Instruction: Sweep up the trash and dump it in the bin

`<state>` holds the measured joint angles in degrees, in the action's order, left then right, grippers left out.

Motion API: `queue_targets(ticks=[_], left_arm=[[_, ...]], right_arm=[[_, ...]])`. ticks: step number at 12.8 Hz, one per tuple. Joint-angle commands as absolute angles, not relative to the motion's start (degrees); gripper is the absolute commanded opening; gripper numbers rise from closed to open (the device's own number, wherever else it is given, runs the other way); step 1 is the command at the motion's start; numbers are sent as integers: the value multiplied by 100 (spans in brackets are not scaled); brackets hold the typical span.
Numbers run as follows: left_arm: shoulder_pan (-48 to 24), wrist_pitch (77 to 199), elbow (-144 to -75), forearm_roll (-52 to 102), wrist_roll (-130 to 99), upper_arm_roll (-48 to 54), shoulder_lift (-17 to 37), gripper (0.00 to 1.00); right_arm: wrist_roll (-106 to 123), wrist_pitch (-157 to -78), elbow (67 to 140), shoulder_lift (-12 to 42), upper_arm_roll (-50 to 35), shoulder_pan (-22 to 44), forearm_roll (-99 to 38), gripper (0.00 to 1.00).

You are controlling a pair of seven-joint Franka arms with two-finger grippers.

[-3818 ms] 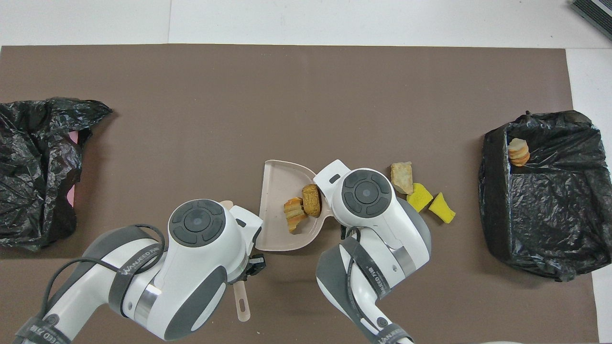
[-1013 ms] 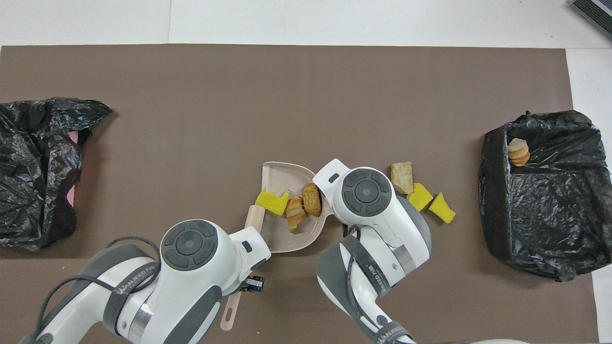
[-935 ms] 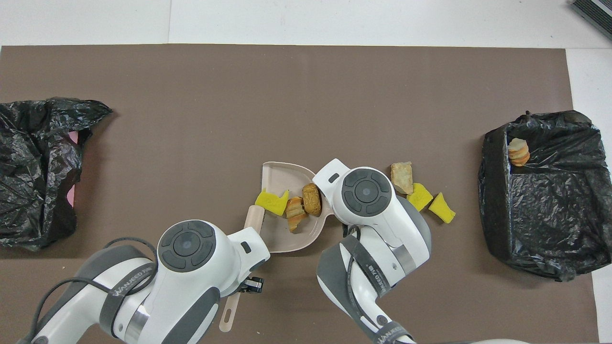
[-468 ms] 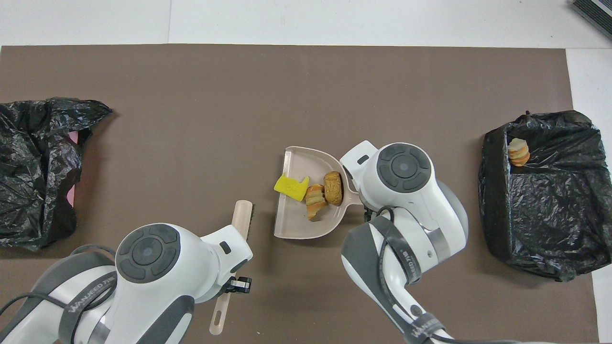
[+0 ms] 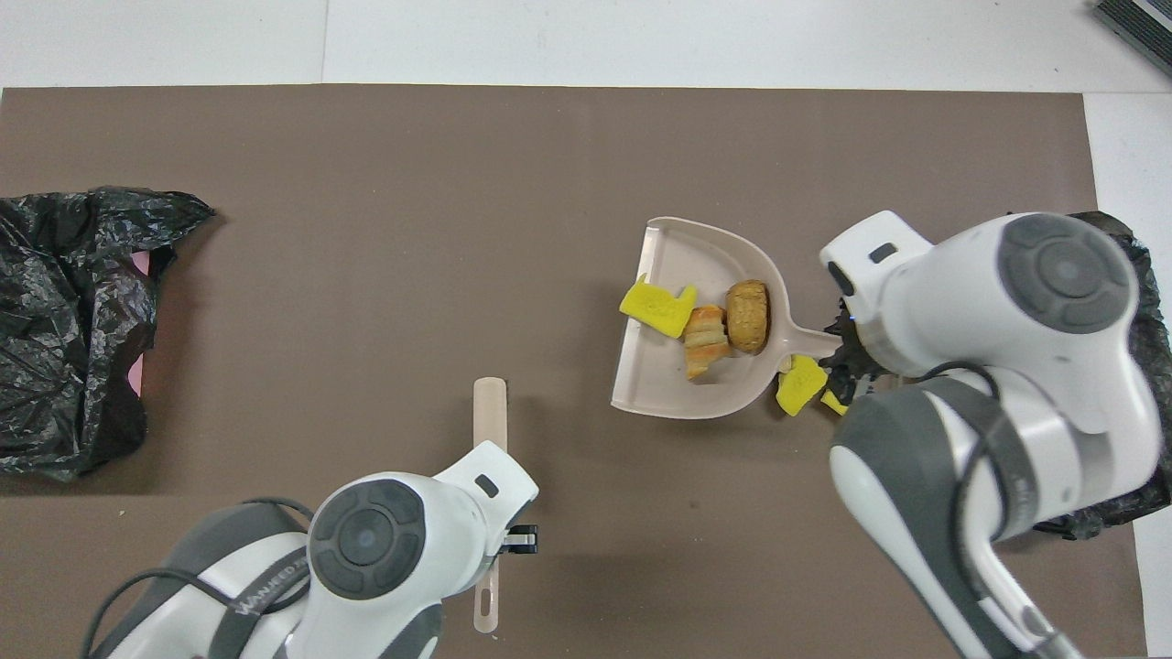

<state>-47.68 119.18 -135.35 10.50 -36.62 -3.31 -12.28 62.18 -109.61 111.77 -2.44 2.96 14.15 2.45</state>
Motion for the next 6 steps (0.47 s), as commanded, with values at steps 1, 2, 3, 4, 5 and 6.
queue_targets(ticks=[1, 2, 3, 4, 5, 6], left_arm=[[-5351, 12418, -13623, 1483, -4016, -387, -915, 0], [-5474, 12549, -13623, 1677, -4078, -387, -749, 0], [-5606, 12594, -13623, 1861, -4183, -387, -643, 0], [-5790, 12603, -13632, 1898, -4297, -387, -633, 0], [-5818, 12604, -13632, 1890, -4402, -395, -633, 0], [-5810, 12586, -13632, 1898, -4421, -396, -633, 0]], right_arm=[[6827, -10609, 11136, -536, 246, 470, 220, 0], [7125, -10626, 11127, -519, 246, -21, 220, 0], [7363, -10643, 11101, -501, 246, -418, 220, 0], [7531, -10617, 11092, -510, 255, -787, 272, 0], [7785, -10626, 11100, -518, 264, -1156, 342, 0], [8144, -10669, 11074, -519, 272, -1508, 395, 0]])
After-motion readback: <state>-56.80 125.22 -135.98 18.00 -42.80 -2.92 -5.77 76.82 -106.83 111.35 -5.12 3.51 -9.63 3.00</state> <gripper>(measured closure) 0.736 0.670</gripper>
